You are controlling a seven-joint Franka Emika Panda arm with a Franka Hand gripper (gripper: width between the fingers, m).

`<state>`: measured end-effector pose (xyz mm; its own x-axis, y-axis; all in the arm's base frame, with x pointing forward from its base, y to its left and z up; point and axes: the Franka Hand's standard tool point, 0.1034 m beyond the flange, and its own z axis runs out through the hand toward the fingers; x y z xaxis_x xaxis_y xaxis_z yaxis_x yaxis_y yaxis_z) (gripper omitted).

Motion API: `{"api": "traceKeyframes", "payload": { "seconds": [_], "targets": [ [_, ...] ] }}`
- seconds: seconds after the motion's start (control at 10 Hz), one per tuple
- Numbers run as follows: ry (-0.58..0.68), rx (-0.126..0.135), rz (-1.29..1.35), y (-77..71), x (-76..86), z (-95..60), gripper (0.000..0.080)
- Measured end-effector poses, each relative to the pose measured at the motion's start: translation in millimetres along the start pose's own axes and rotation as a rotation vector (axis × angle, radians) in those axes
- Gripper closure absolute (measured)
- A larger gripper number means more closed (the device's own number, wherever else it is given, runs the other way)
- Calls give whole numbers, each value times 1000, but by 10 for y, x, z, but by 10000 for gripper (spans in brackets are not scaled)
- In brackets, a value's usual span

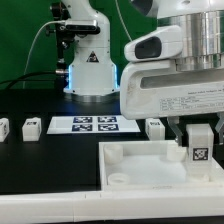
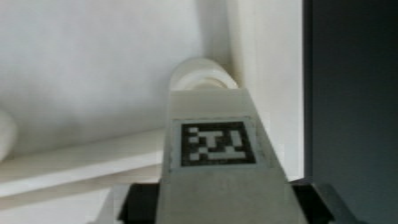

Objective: Assemble one leg

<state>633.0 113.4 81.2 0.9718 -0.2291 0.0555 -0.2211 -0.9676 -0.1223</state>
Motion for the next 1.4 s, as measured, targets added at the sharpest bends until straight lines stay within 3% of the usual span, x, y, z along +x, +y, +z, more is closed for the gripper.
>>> {"api": "traceKeyframes", "payload": {
  "seconds": [0.6, 1.0, 1.3, 1.4],
  "targets": [
    [22, -18, 665, 43, 12, -3, 505],
    [0, -6, 1169, 12, -34, 12, 505],
    [-3, -6, 1175, 3, -40, 17, 505],
    [-3, -7, 1149, 0, -42, 20, 321]
  ]
}}
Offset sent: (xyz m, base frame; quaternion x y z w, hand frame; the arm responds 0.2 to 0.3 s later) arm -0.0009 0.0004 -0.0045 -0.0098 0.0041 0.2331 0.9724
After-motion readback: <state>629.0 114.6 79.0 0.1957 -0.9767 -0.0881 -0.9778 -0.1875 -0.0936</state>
